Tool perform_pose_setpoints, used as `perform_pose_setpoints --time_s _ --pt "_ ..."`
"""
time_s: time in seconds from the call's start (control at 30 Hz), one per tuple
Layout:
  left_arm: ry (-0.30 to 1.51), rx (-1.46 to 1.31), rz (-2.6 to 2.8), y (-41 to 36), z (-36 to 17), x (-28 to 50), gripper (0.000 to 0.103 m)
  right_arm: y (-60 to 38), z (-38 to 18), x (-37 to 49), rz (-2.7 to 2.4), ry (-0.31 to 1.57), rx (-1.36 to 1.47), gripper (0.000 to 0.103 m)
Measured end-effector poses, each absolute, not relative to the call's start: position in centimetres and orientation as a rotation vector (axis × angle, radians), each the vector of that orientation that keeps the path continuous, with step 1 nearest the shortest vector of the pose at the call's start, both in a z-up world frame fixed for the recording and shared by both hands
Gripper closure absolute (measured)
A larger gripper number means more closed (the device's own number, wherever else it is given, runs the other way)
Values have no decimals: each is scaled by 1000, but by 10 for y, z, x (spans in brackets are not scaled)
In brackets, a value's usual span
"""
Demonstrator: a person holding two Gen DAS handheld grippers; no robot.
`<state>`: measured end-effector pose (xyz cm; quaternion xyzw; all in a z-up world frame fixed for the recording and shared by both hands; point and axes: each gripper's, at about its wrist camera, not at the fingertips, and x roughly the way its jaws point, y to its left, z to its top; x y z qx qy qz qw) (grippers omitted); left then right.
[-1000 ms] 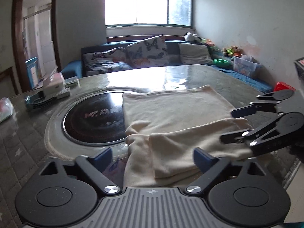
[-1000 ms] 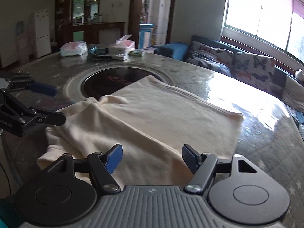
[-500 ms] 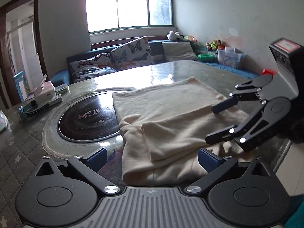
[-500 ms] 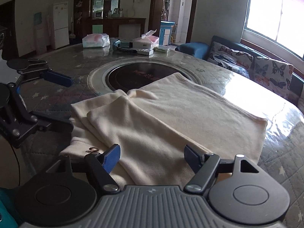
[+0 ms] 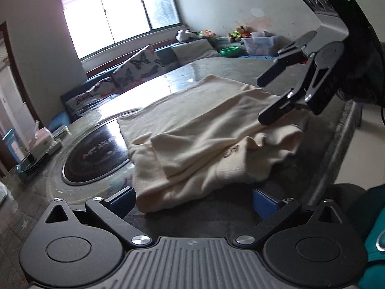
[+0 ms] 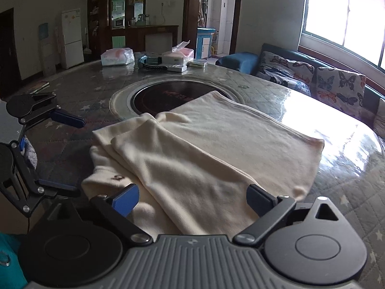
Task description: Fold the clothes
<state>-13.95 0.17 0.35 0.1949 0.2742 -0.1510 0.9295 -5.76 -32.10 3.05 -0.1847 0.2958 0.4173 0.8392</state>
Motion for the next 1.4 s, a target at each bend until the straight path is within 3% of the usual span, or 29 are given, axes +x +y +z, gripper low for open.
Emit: perform_pose_setpoints --time_s 0.27,0.4,0.5,0.57,0.6,0.67,0.7,0.93,1.1,1.2,1.27,1.33,1.4 --pt "489 520 -376 -15 -5 -140 2 -350 29 -75 844 626 -498 5" --pt "468 527 -406 -21 -7 -131 17 -353 23 -90 856 623 -573 6" --pt "455 529 -450 -25 -8 -128 38 -352 20 -99 869 614 -609 10" --pt "441 525 -465 -28 -7 -126 62 -351 18 -104 885 611 -623 16" --pt "440 507 -470 -28 -4 -123 67 -350 18 -106 891 606 -632 17" --pt "444 448 -467 -25 2 -114 89 -347 17 -109 902 592 -653 26" --pt "445 418 -465 -23 5 -109 90 -346 17 -109 905 580 -659 28" --pt "470 274 -431 -9 16 -75 94 -331 14 -103 948 550 -669 52" --pt "488 241 -428 -8 16 -66 94 -323 16 -99 971 524 -644 54" --pt "506 220 -429 -3 17 -67 94 -315 15 -86 969 539 -601 66" --pt "499 222 -427 3 21 -75 89 -313 17 -75 972 562 -558 79" --pt "487 232 -423 10 24 -88 87 -314 22 -65 972 577 -513 84" --pt "475 257 -418 15 25 -101 66 -317 28 -57 969 584 -467 86"
